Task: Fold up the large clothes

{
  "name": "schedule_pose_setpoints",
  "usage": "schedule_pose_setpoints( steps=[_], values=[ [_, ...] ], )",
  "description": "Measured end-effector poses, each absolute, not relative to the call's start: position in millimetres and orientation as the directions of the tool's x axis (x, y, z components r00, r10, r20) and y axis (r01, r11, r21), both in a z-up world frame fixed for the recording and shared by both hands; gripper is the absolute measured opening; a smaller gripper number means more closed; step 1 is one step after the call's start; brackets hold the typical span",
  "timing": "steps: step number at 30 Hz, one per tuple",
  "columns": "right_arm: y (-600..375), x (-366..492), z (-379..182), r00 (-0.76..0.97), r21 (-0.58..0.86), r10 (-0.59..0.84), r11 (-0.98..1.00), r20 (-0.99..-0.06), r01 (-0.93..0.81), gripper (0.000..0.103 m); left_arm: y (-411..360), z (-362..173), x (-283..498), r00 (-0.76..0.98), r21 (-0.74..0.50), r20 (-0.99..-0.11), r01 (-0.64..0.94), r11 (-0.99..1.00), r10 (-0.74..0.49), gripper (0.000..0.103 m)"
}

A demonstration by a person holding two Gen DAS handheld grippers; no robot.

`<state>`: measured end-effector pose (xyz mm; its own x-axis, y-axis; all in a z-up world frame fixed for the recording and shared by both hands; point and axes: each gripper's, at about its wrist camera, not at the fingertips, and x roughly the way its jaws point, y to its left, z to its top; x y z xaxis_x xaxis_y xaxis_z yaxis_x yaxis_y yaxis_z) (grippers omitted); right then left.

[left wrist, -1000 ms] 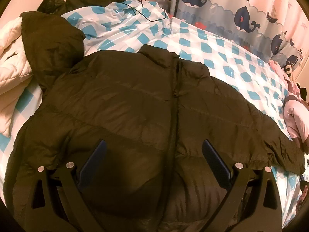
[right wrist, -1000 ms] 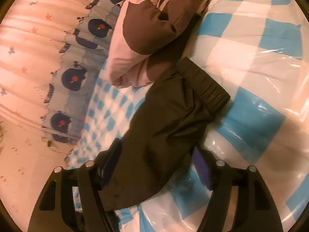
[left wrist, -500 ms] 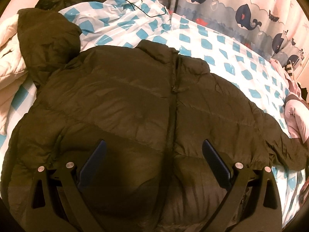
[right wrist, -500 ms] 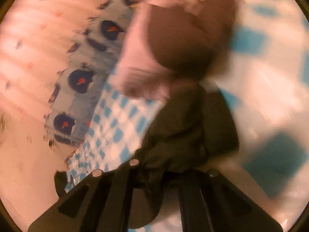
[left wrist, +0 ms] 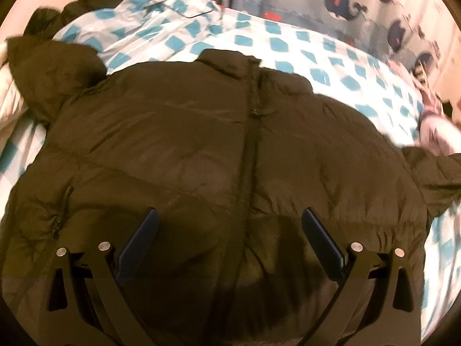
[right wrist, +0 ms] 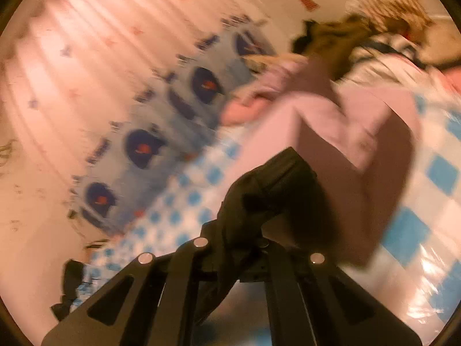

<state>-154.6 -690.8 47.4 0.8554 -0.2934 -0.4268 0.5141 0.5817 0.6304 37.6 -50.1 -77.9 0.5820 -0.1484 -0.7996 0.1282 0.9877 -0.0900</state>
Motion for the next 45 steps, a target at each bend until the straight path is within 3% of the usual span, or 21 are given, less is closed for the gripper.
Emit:
schedule_pose_setpoints(
  steps=[3,4,5,6,9,11,14,16,21,25,29,32,34,39,45],
  values=[
    [-692.7,-190.6,-4.4,0.816,0.669,-0.323,0.468,-0.479,0.578,0.008,-58.1,-86.5,32.6,0.575,-0.044,-0.808,0.153,0.987,-0.125,0.095],
    [-692.6,-204.1,-20.1,0.798,0.679,-0.335,0.419,-0.501,0.602,0.031,-59.1,-88.0,31.0,0.574,-0.038,-0.809,0.158,0.987,-0.123,0.095],
    [-693.7,-223.0,-40.1,0.763,0.688,-0.348,0.336,-0.544,0.644,0.060,-59.1,-88.1,29.4,0.574,-0.036,-0.809,0.164,0.986,-0.125,0.095],
    [-695.0,-244.0,-57.1,0.733,0.699,-0.357,0.245,-0.579,0.671,0.062,-57.8,-87.0,27.8,0.573,-0.041,-0.808,0.173,0.984,-0.134,0.095],
    [-681.5,-296.7,-59.6,0.717,0.729,-0.438,0.180,-0.542,0.661,0.062,-44.6,-77.4,22.6,0.571,-0.099,-0.799,0.181,0.979,-0.186,0.095],
    [-660.3,-315.7,-37.8,0.695,0.699,-0.505,0.224,-0.512,0.679,0.062,-30.8,-67.3,18.1,0.587,-0.151,-0.779,0.167,0.974,-0.222,0.095],
    [-611.2,-311.4,5.3,0.748,0.658,-0.491,0.387,-0.446,0.646,0.063,-13.3,-55.9,15.0,0.615,-0.176,-0.754,0.150,0.973,-0.231,0.095],
    [-572.4,-289.9,22.8,0.803,0.624,-0.411,0.506,-0.432,0.595,0.071,-1.6,-49.9,14.2,0.624,-0.192,-0.746,0.134,0.972,-0.233,0.095],
    [-433.7,-173.3,33.0,0.879,0.589,-0.014,0.737,-0.476,0.331,0.072,28.8,-33.6,12.9,0.645,-0.230,-0.727,0.095,0.969,-0.235,0.095],
    [-298.9,-78.3,14.0,0.807,0.600,0.298,0.796,-0.510,0.085,0.073,61.5,-13.7,10.8,0.696,-0.229,-0.689,0.057,0.972,-0.203,0.095],
    [-206.6,-40.4,-34.7,0.674,0.608,0.447,0.794,-0.588,0.005,0.078,106.4,9.4,10.3,0.754,-0.201,-0.643,0.000,0.980,-0.132,0.095],
    [-164.1,-34.5,-85.9,0.553,0.502,0.415,0.865,-0.723,0.008,0.078,152.1,36.2,15.9,0.808,-0.214,-0.583,-0.051,0.976,-0.085,0.095],
    [-159.4,-39.4,-88.7,0.560,0.481,0.401,0.877,-0.725,-0.005,0.078,180.3,54.6,30.7,0.829,-0.209,-0.557,-0.079,0.975,-0.052,0.095],
    [-173.8,-41.2,-92.4,0.565,0.531,0.433,0.848,-0.702,0.009,0.079,252.2,106.4,107.1,0.808,-0.216,-0.589,-0.156,0.964,-0.002,0.095],
    [-156.4,-33.3,-86.5,0.558,0.477,0.406,0.878,-0.724,-0.019,0.086,373.7,162.4,197.2,0.826,-0.321,-0.561,-0.276,0.906,0.053,0.095]
  ],
)
